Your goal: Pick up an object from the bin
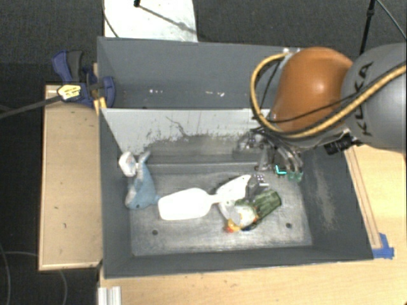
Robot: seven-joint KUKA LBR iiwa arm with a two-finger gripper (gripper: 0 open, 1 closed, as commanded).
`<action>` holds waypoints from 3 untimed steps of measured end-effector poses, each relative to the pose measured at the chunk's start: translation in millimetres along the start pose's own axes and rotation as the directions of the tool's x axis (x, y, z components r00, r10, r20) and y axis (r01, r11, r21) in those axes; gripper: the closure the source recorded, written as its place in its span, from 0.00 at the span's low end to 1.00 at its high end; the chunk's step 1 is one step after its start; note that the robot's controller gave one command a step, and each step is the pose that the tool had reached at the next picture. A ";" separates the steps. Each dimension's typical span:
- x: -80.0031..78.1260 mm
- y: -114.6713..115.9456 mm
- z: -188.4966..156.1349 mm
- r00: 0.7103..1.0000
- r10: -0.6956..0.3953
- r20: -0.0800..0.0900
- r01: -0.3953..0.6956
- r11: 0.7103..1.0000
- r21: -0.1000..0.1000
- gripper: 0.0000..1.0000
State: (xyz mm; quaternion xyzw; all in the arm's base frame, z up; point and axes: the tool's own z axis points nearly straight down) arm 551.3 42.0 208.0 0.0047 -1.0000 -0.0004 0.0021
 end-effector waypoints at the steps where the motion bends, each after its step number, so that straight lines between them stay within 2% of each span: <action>1: -1.6 -0.2 -3.5 1.000 0.001 0.007 -0.001 1.000 0.000 0.00; 2: -1.5 -0.2 -2.6 1.000 0.001 0.008 -0.001 1.000 0.000 0.00; 3: 6.8 4.9 39.5 1.000 -0.017 0.000 0.017 1.000 0.001 0.00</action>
Offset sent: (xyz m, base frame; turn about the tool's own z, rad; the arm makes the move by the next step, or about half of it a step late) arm -0.0328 -0.0029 -0.1380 -0.0045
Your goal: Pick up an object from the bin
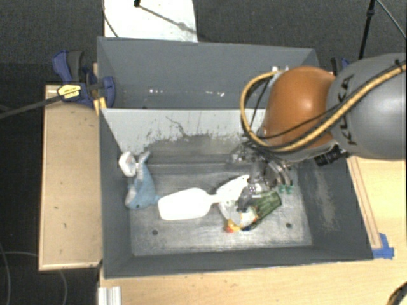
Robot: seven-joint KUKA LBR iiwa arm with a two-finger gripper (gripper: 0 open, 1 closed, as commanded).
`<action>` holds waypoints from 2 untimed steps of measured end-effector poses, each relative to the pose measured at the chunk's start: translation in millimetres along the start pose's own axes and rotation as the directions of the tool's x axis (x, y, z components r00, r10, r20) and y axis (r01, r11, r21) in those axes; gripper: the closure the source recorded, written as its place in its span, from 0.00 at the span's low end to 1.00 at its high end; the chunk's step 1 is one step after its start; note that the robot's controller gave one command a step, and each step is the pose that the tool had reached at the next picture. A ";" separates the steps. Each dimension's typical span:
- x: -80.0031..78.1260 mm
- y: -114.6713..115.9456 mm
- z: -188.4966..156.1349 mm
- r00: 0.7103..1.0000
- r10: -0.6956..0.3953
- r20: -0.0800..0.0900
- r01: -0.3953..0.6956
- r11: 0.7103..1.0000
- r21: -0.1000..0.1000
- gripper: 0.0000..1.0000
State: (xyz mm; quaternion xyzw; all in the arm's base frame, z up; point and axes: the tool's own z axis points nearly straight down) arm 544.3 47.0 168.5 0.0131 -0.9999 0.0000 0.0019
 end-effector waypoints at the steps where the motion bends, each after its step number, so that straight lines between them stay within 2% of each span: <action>1: -5.3 -6.3 23.5 1.000 -0.012 0.019 0.012 1.000 -0.001 0.00; 2: -45.4 -2.8 82.9 0.984 0.175 0.029 -0.175 0.984 -0.018 1.00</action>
Offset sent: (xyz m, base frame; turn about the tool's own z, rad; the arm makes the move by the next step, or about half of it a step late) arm 0.0346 -0.0083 -0.0985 0.1784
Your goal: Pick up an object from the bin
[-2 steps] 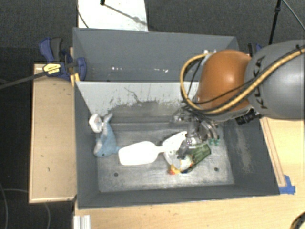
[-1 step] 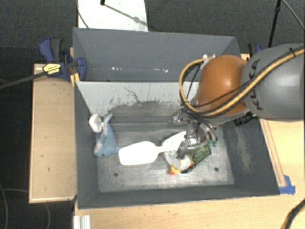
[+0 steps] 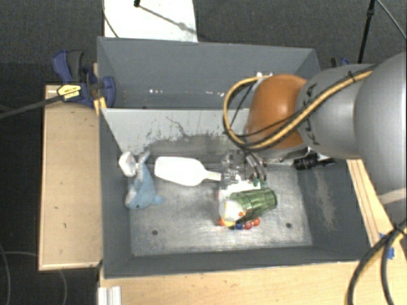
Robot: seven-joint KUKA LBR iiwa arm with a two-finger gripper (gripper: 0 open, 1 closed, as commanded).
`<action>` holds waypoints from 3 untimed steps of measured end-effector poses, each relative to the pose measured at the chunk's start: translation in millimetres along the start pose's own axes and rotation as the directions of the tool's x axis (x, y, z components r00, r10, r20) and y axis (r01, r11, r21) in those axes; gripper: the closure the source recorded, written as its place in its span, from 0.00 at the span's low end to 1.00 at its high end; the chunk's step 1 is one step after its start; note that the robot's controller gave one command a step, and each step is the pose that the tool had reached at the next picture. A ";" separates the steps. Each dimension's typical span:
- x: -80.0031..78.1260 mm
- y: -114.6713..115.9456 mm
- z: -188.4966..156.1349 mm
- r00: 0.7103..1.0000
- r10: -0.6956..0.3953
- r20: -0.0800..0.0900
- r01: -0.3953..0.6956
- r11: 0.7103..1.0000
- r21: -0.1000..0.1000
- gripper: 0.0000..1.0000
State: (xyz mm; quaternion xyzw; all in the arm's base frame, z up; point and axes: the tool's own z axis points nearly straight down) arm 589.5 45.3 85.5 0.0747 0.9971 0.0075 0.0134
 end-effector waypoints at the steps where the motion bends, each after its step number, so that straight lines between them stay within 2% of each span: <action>1: -0.3 -0.1 0.0 1.000 0.000 0.001 0.000 1.000 0.000 1.00; 2: 10.7 -12.7 -35.4 1.000 -0.011 -0.025 0.012 1.000 0.015 1.00; 3: 9.2 -14.9 -81.4 1.000 -0.010 -0.024 0.010 1.000 0.016 1.00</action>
Offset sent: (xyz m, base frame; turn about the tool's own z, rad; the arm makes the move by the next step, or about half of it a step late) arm -0.0201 -0.0255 0.1379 -0.0358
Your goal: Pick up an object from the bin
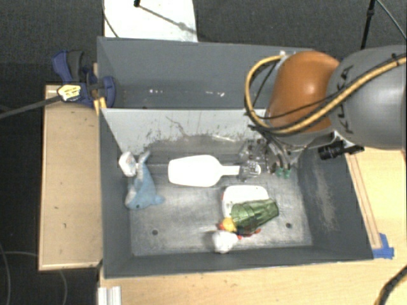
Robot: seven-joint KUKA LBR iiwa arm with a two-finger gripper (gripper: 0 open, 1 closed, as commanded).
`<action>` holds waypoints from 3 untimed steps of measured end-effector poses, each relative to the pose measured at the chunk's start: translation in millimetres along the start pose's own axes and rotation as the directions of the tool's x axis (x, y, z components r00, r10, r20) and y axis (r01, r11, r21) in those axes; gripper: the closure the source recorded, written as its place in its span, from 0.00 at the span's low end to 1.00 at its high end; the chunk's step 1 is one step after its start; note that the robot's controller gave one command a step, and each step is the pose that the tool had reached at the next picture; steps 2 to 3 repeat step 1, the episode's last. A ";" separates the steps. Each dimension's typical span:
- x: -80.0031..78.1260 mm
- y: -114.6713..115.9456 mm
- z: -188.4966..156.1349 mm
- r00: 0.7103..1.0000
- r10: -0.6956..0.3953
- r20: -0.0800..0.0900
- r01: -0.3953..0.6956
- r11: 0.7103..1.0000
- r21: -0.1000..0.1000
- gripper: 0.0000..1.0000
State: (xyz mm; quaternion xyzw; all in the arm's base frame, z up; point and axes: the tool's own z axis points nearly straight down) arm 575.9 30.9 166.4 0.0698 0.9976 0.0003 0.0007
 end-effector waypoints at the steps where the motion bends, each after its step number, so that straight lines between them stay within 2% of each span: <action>1: 14.3 10.4 -44.6 1.000 0.024 -0.002 -0.024 1.000 0.000 1.00; 3: 14.3 10.4 -44.6 1.000 0.024 -0.002 -0.024 1.000 0.000 1.00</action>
Offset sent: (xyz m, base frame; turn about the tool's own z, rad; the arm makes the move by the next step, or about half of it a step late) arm -0.0153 0.0076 0.1092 0.0079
